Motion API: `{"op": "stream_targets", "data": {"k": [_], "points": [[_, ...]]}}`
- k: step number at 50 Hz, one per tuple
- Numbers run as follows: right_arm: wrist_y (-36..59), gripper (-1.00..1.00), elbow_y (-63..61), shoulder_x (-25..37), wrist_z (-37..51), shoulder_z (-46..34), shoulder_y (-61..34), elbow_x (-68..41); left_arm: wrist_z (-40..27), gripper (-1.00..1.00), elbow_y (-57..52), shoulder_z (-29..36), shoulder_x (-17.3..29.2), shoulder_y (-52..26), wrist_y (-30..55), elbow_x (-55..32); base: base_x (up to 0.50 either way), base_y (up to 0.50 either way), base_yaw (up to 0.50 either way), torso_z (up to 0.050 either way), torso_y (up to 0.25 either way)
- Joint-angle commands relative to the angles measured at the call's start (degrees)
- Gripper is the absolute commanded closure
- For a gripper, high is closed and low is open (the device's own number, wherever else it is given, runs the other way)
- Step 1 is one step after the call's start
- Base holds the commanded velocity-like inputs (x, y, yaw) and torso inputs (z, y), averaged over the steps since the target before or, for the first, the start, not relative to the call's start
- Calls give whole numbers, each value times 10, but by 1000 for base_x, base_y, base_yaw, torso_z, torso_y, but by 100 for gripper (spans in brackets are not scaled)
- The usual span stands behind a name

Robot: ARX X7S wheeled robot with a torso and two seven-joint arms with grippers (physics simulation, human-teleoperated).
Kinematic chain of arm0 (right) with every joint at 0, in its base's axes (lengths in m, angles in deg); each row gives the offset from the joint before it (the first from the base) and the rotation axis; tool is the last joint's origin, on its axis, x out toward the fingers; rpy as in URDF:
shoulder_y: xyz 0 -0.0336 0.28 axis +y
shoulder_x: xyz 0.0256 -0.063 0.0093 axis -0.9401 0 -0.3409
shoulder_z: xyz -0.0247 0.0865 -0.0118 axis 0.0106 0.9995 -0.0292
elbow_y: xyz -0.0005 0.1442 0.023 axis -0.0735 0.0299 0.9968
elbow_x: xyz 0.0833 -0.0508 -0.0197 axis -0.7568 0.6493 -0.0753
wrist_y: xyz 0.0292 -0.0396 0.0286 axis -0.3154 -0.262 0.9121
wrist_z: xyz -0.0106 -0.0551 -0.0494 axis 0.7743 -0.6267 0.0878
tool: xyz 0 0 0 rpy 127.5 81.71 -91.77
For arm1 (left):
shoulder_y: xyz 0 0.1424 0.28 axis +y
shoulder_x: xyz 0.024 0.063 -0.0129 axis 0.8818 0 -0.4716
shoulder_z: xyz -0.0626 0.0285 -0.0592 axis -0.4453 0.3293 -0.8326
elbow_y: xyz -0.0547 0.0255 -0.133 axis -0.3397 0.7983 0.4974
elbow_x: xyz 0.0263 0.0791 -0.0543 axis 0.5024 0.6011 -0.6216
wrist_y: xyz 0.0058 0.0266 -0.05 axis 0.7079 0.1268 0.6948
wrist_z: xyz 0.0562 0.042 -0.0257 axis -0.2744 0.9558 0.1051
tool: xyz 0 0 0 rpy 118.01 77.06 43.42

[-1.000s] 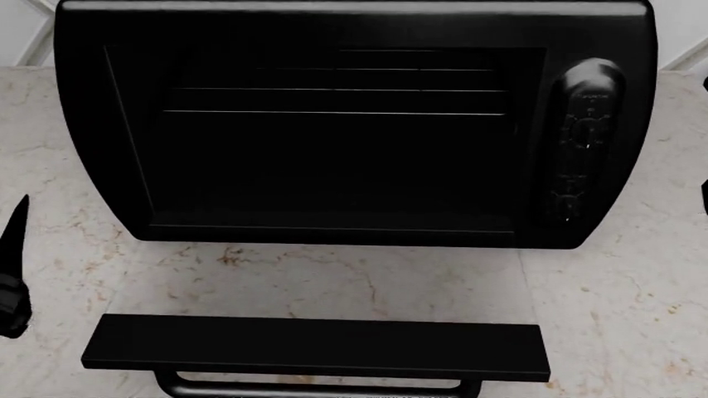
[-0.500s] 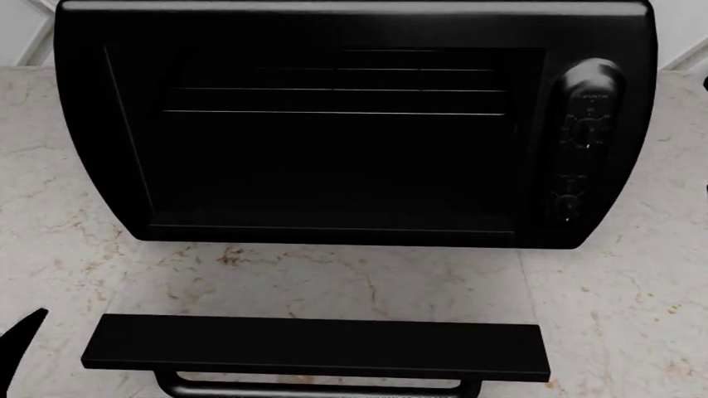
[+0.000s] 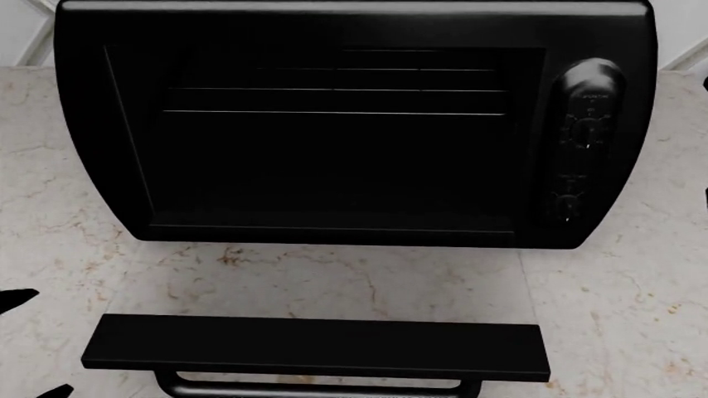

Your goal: Close the toaster oven door.

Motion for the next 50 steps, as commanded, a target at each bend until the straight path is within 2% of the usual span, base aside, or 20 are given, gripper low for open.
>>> {"op": "stream_targets", "data": {"k": [1, 12, 35, 50], "points": [[-4, -100, 0, 4, 8, -9, -4, -4, 20, -100, 59, 43, -35, -58, -21, 28, 0, 0, 0, 0, 0], [-7, -100, 1, 13, 10, 1, 2, -11, 46, -100, 117, 80, -74, -139, -43, 45, 0, 0, 0, 0, 0], [-10, -100, -6, 25, 11, 54, 40, -29, 62, -100, 183, 129, -124, -211, -81, 71, 0, 0, -1, 0, 0], [-21, -100, 3, 41, 27, 22, 11, -38, -10, -100, 170, 86, -164, -197, -67, 30, 0, 0, -1, 0, 0]]}}
